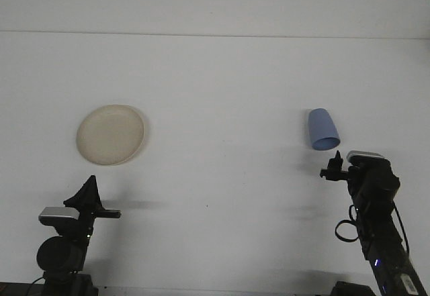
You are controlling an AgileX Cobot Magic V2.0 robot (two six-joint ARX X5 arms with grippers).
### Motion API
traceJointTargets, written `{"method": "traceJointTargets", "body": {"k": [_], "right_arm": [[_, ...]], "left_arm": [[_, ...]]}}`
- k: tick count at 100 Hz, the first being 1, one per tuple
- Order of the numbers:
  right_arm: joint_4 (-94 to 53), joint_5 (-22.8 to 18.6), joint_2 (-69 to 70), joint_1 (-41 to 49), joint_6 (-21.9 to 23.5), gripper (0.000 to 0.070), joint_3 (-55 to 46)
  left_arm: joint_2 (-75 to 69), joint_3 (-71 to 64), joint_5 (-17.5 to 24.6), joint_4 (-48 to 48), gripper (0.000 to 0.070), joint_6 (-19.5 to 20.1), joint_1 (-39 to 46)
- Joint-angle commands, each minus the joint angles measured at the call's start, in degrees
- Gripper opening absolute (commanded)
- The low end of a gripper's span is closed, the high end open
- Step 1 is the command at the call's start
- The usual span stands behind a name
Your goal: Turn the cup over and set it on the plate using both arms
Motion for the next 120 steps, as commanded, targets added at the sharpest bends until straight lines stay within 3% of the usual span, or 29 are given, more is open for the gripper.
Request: {"method": "traceJointTargets", "body": {"k": [1, 17, 54, 110, 120], "right_arm": [[3.2, -1.5, 3.1, -0.6, -0.7, 0.0490, 0.3], [10.1, -5.5, 10.6, -2.2, -1.6, 0.0490, 0.3], [24.5, -9.2, 23.6, -3.1, -2.9, 0.0490, 1.2], [26.6, -14.1, 36.5, -4.3, -4.5, 0.0487, 10.3], [26.6, -14.4, 38.0, -4.4, -4.6, 0.0437, 11.4]], "left_arm": [[-0.1, -1.1, 0.1, 0.7, 0.0013, -0.1, 0.0], [-0.1, -1.1, 0.1, 0.7, 0.0013, -0.1, 0.0], [-0.1, -1.1, 0.1, 0.7, 0.0013, -0.1, 0.0], [-0.1, -1.2, 0.1, 0.7, 0.0013, -0.1, 0.0], [-0.1, -1.1, 0.1, 0.7, 0.0013, -0.1, 0.0]]}}
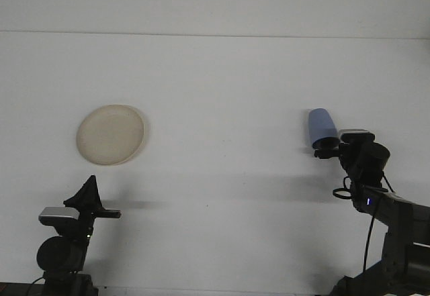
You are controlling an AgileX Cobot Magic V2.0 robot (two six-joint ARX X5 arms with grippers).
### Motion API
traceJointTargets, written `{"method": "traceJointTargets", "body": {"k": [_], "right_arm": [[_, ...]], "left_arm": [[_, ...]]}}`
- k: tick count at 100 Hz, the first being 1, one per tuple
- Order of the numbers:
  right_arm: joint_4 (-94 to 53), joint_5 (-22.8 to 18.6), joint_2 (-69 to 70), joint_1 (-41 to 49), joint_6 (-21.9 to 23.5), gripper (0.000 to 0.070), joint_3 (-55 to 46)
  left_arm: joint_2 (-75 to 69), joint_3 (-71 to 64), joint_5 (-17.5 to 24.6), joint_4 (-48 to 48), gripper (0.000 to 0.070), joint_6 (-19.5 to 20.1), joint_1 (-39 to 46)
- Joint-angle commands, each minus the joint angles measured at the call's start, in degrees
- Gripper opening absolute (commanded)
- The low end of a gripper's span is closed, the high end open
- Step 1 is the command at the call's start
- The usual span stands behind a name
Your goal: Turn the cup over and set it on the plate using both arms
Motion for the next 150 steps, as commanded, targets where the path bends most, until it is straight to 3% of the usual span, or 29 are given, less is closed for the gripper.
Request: {"method": "traceJointTargets", "body": {"k": [1, 11, 23, 29, 54, 83, 114, 133, 150], "right_arm": [[0.7, -0.2, 1.9, -0.3, -1.0, 0.0429, 1.4], [0.8, -0.6, 2.8, -0.3, -1.2, 0.0325, 2.0], [0.8, -2.1, 2.8, -0.3, -1.2, 0.0081, 2.1], [0.7, -2.3, 2.8, -0.3, -1.2, 0.0019, 2.1], [-1.0, -3.1, 0.2, -0.2, -0.9, 0.0009, 2.1], [-11.2, -2.4, -14.8, 0.9, -0.7, 0.0007, 2.1], [-38.1, 4.0, -38.2, 7.2, 2.6, 0.0007, 4.9], [-60.6, 10.2, -45.4, 14.7, 4.4, 0.0007, 13.6], [-77.6, 13.5, -45.5, 22.7, 9.9, 0.0008, 23.4]], "left_arm": [[-0.1, -1.1, 0.1, 0.7, 0.0013, -0.1, 0.0], [-0.1, -1.1, 0.1, 0.7, 0.0013, -0.1, 0.0], [-0.1, -1.1, 0.1, 0.7, 0.0013, -0.1, 0.0], [-0.1, -1.1, 0.1, 0.7, 0.0013, -0.1, 0.0], [-0.1, -1.1, 0.1, 0.7, 0.0013, -0.1, 0.0], [-0.1, -1.1, 0.1, 0.7, 0.0013, -0.1, 0.0], [-0.1, -1.1, 0.1, 0.7, 0.0013, -0.1, 0.0], [-0.1, -1.1, 0.1, 0.7, 0.0013, -0.1, 0.0], [-0.1, -1.1, 0.1, 0.7, 0.0013, -0.1, 0.0]]}}
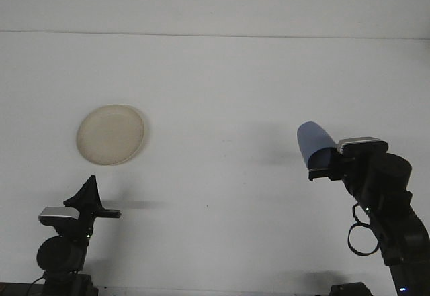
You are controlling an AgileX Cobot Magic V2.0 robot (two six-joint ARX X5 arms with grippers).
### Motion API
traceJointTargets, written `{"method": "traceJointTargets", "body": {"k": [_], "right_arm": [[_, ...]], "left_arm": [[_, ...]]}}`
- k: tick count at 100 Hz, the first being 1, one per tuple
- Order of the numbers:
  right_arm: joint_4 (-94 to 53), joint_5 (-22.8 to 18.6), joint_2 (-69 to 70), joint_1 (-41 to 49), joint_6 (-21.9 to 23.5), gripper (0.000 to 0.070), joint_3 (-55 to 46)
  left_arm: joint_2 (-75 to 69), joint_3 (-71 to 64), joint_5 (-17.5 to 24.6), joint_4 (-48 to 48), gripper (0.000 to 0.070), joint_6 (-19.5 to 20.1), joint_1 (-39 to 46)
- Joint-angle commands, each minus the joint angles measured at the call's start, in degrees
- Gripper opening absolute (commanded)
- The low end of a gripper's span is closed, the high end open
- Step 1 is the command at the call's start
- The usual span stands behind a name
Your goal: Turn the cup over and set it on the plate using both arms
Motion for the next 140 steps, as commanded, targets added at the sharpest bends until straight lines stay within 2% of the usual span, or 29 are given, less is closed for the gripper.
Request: {"method": "traceJointTargets", "body": {"k": [1, 26, 38, 75, 92, 124, 140], "right_arm": [[-5.3, 0.9, 0.7, 2.8, 4.5, 0.0008, 3.9], [-20.2, 0.7, 6.8, 15.0, 12.6, 0.0008, 13.7], [-25.2, 0.7, 12.3, 19.5, 13.8, 0.0008, 16.9], [-30.1, 0.6, 33.3, 29.9, 12.2, 0.0010, 25.3], [-33.1, 0.5, 41.9, 33.7, 9.4, 0.0012, 29.9], [-34.9, 0.7, 51.2, 37.6, 5.4, 0.0015, 32.9], [-34.9, 0.7, 53.3, 37.8, 5.1, 0.0016, 32.9]], "left_arm": [[-0.1, -1.1, 0.1, 0.7, 0.0013, -0.1, 0.0], [-0.1, -1.1, 0.1, 0.7, 0.0013, -0.1, 0.0], [-0.1, -1.1, 0.1, 0.7, 0.0013, -0.1, 0.0], [-0.1, -1.1, 0.1, 0.7, 0.0013, -0.1, 0.0], [-0.1, -1.1, 0.1, 0.7, 0.0013, -0.1, 0.0], [-0.1, -1.1, 0.1, 0.7, 0.0013, -0.1, 0.0], [-0.1, -1.1, 0.1, 0.7, 0.0013, -0.1, 0.0]]}}
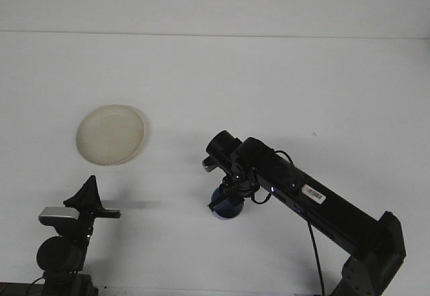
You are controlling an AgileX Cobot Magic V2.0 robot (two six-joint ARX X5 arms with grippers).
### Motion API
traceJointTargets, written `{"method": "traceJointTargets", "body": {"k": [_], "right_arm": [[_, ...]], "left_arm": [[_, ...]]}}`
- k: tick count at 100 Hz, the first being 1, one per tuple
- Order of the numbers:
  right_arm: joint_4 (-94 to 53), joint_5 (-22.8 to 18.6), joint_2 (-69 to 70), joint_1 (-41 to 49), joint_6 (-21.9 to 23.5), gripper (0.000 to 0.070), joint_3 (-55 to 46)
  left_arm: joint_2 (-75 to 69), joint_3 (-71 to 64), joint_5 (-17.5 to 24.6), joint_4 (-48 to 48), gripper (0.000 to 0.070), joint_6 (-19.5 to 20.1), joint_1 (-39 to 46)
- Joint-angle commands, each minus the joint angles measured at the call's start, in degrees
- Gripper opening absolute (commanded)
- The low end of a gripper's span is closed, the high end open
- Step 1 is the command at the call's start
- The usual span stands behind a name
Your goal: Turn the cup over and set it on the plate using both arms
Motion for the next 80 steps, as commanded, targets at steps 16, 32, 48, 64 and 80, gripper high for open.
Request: {"method": "traceJointTargets", "body": {"k": [16, 32, 48, 64, 80], "right_arm": [[0.9, 0.1, 2.1, 0.6, -1.3, 0.0028, 1.4], [1.2, 0.1, 2.1, 0.6, -1.2, 0.0090, 1.4], [1.1, 0.0, 2.1, 0.6, -1.1, 0.0433, 1.5], [0.4, 0.0, 2.0, 0.6, -1.1, 0.0527, 3.1], [-2.4, 0.1, 1.6, 0.6, -1.2, 0.0527, 7.5]], "left_arm": [[-0.1, -1.1, 0.1, 0.7, 0.0013, -0.1, 0.0], [-0.1, -1.1, 0.1, 0.7, 0.0013, -0.1, 0.0], [-0.1, -1.1, 0.1, 0.7, 0.0013, -0.1, 0.0], [-0.1, -1.1, 0.1, 0.7, 0.0013, -0.1, 0.0], [-0.1, -1.1, 0.1, 0.7, 0.0013, -0.1, 0.0]]}}
